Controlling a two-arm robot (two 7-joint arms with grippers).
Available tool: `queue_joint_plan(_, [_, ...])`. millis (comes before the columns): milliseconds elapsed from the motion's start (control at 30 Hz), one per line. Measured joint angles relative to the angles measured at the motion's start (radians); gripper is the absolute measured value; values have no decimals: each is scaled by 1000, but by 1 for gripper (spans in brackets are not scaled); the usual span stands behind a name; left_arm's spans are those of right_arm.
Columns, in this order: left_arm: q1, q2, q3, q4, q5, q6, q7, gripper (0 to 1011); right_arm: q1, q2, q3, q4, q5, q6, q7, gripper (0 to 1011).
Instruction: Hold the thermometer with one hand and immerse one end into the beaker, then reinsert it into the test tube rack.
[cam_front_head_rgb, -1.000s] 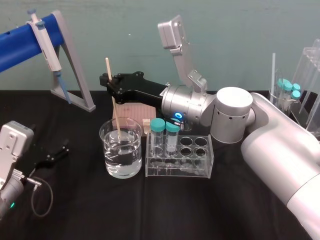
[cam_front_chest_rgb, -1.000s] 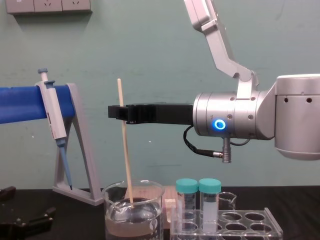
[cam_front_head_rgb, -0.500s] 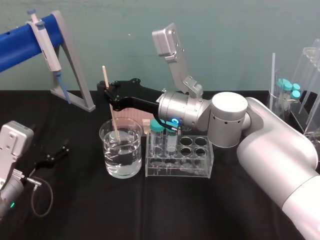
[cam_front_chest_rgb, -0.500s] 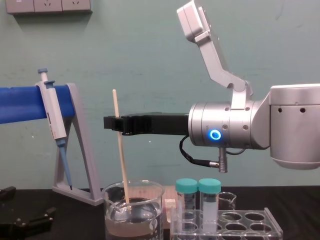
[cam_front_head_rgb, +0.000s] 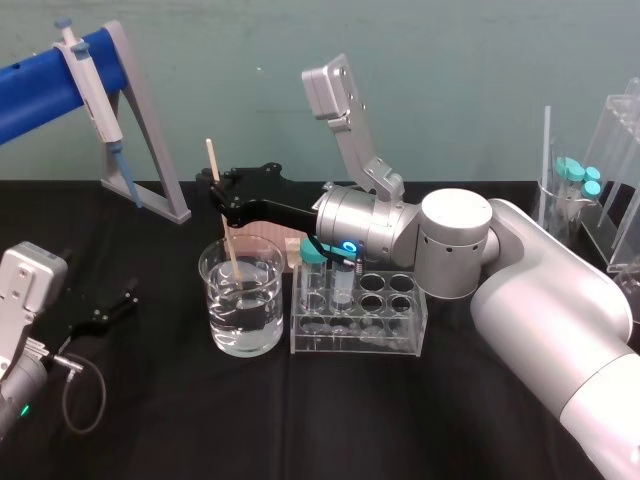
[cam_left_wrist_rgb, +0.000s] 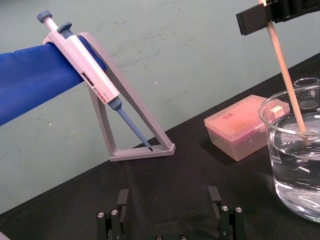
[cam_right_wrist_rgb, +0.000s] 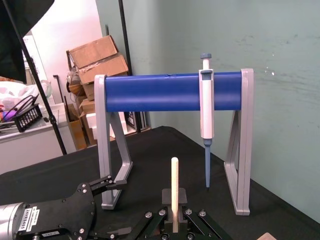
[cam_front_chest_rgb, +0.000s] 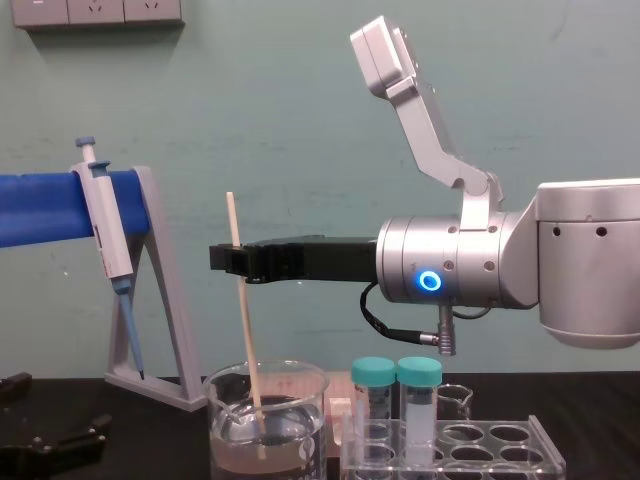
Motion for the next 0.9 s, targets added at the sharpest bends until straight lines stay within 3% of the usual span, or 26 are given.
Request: queue_joint_plan(900, [0,0,0,0,0,0,0,1004,2,-2,3,4,-8,8,6,55])
